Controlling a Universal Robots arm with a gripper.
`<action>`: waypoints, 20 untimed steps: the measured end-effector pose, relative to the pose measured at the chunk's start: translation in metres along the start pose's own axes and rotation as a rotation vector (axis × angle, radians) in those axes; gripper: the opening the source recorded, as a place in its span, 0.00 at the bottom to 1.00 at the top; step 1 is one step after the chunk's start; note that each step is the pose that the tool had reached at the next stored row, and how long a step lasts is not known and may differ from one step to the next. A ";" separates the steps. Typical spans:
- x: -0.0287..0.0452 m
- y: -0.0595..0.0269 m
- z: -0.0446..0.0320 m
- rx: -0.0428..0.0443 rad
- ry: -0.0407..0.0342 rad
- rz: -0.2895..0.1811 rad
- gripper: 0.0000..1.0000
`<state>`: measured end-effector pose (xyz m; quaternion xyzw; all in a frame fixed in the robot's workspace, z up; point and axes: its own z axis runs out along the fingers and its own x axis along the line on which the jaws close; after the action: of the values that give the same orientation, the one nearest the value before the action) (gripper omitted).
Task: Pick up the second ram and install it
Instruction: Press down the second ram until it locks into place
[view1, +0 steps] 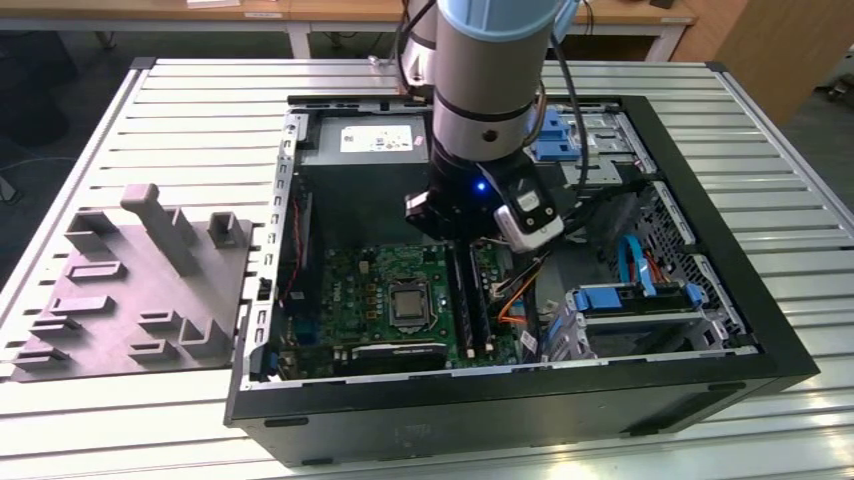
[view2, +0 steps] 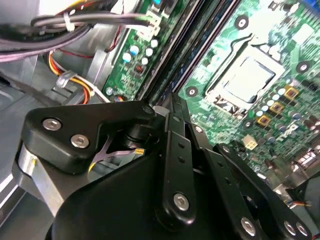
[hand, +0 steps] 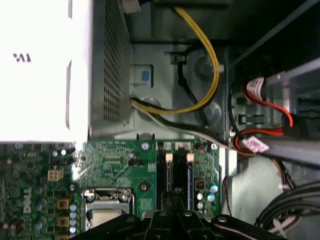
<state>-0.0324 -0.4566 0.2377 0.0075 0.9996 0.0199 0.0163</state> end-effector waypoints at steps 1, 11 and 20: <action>0.0000 -0.0023 -0.0001 -0.0001 -0.0001 0.000 0.10; -0.0003 -0.0280 -0.0011 -0.0003 -0.0001 0.000 0.10; -0.0004 -0.0528 -0.0019 -0.0035 0.0001 0.000 0.10</action>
<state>-0.0328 -0.5095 0.2374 0.0075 0.9996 0.0217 0.0163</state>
